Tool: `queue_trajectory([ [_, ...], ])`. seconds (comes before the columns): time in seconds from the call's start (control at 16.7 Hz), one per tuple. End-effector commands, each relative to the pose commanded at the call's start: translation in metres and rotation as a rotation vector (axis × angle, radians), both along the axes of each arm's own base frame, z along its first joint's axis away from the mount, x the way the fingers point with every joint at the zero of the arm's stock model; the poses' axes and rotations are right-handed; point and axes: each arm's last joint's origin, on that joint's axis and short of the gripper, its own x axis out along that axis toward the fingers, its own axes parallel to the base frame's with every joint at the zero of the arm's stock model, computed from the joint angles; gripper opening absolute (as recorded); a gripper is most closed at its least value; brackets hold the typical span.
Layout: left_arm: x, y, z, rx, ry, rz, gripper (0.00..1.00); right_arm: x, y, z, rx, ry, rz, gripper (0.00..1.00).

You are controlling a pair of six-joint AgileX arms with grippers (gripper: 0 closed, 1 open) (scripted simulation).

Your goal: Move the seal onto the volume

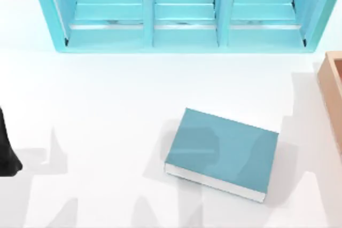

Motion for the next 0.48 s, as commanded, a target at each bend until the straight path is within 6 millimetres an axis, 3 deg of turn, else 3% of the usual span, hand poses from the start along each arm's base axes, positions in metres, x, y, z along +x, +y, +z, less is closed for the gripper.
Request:
queue_trajectory([
  [0.3,0.0,0.0,0.0,0.0,0.0,0.0,1.0,0.002,0.002,0.004,-0.001,-0.001,-0.003,0.0],
  [0.48,0.0,0.0,0.0,0.0,0.0,0.0,1.0,0.012,0.023,0.027,-0.003,-0.007,-0.003,0.0],
])
